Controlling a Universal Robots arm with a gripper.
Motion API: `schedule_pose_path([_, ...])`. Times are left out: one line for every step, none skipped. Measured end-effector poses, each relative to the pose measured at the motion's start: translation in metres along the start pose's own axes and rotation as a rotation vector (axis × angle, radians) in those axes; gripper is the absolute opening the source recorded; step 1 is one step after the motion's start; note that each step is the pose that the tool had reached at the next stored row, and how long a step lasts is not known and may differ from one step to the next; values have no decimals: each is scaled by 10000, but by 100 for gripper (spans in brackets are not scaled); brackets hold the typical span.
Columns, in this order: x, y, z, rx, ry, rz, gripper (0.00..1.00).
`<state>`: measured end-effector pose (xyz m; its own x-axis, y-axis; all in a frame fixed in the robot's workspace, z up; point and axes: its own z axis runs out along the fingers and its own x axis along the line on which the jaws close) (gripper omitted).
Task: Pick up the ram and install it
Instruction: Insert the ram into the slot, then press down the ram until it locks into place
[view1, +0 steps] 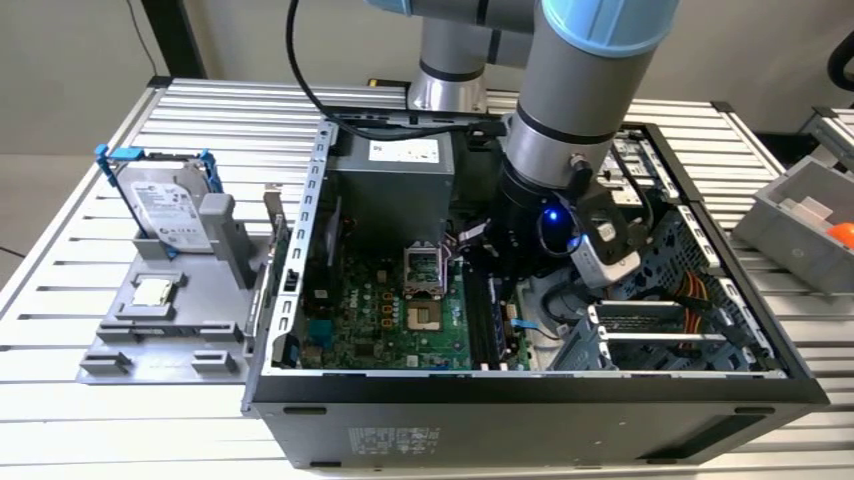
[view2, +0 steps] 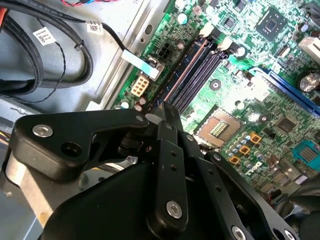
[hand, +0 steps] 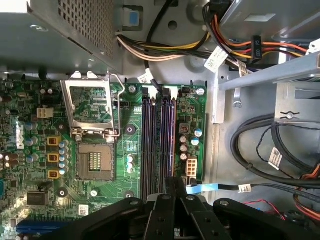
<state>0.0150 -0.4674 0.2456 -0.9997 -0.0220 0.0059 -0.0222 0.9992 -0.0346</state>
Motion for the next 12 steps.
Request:
schedule_pose_path([0,0,0,0,-3,-83,0])
schedule_pose_path([0,0,0,1,-6,-154,0])
schedule_pose_path([0,0,0,2,-8,-227,0])
schedule_pose_path([0,0,0,2,-11,-300,0])
schedule_pose_path([0,0,0,1,-13,-365,0])
schedule_pose_path([0,1,0,2,-15,-436,0])
schedule_pose_path([0,1,0,2,-18,-499,0])
schedule_pose_path([0,1,-1,2,-20,-555,0])
schedule_pose_path([0,1,-3,3,-21,-602,0])
schedule_pose_path([0,1,-5,4,-22,-646,0])
schedule_pose_path([0,1,-6,3,-25,-695,0])
schedule_pose_path([0,1,-6,3,-26,-749,0])
